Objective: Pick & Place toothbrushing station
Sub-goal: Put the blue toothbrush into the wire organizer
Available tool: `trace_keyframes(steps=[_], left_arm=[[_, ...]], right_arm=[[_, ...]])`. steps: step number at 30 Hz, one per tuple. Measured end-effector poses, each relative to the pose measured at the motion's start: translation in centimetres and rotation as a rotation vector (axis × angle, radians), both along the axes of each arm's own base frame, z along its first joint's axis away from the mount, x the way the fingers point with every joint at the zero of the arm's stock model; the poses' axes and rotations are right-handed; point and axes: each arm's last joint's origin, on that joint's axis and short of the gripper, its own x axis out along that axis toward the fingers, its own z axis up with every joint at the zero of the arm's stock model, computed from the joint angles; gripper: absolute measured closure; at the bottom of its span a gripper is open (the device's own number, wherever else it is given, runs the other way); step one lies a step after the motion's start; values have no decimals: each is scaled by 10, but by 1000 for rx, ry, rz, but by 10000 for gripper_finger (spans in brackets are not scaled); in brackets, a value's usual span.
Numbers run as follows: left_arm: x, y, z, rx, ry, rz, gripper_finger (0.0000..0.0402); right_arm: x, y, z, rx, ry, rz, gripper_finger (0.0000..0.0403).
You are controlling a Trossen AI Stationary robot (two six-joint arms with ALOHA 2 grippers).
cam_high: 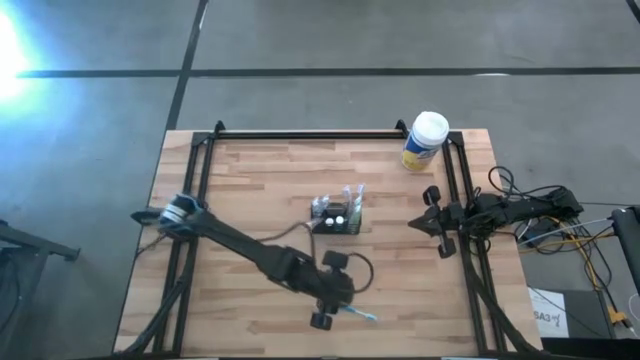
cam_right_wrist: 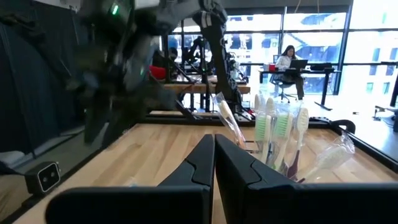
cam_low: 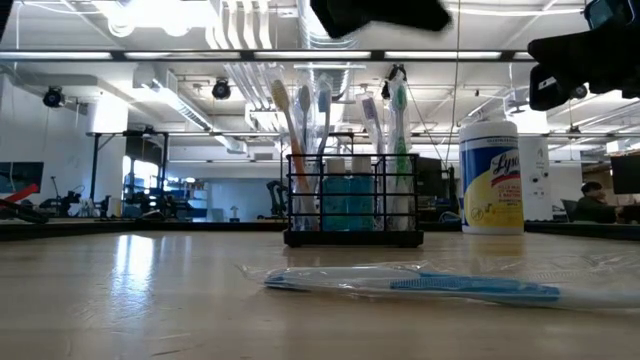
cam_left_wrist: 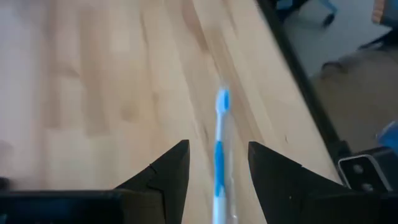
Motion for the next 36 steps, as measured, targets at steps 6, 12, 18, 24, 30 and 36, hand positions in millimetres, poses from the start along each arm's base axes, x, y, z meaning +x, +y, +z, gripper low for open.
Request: trace_keyframes(steps=[6, 12, 18, 24, 30, 36], left_arm=[[21, -15, -31, -19, 57, 13, 234], [36, -23, -55, -29, 105, 23, 234], [40, -25, -70, -64, 143, 58, 234], [41, -26, -80, -74, 169, 70, 234], [41, -28, -95, -74, 214, 82, 234], [42, -30, -111, -51, 240, 86, 234]], right_arm=[[0, -1, 1, -39, -11, -27, 392], [0, -2, 3, -46, -34, -90, 392], [0, -3, 3, -49, -35, -91, 392], [0, -2, 3, -19, -28, -87, 392], [0, -2, 2, 11, -20, -80, 392], [0, -2, 2, 21, -19, -77, 392]])
